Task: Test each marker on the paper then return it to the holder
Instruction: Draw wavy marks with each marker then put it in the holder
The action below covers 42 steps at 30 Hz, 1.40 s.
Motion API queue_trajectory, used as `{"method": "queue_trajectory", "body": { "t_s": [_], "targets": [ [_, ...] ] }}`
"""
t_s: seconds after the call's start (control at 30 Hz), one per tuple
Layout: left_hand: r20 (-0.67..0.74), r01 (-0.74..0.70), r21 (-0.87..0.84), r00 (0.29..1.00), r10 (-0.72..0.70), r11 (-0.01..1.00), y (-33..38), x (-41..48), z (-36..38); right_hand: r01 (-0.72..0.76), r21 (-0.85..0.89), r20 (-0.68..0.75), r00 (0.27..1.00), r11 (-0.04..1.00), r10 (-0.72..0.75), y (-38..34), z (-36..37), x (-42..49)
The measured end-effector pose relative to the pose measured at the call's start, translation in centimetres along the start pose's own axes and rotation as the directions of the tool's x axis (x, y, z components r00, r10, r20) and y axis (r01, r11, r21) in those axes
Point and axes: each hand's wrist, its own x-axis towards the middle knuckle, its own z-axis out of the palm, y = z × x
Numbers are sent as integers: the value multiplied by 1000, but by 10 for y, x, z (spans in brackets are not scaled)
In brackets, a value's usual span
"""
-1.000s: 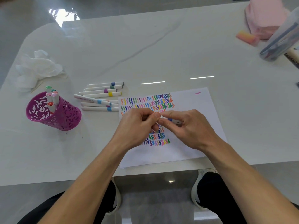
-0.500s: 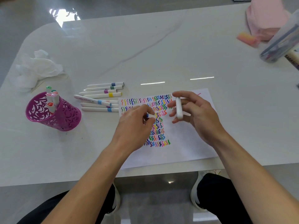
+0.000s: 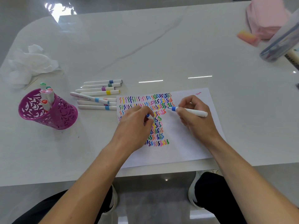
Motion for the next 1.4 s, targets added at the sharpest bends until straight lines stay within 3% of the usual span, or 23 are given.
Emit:
{"method": "queue_trajectory", "body": {
  "t_s": [0.7, 1.4],
  "targets": [
    [16, 15, 0, 1000, -15, 1000, -3, 1, 1, 40, -145, -84, 995, 989, -52, 4, 10, -3],
    [-8, 53, -15, 999, -54, 998, -2, 5, 5, 28, -167, -108, 993, 985, -47, 4, 11, -5]
  ]
}}
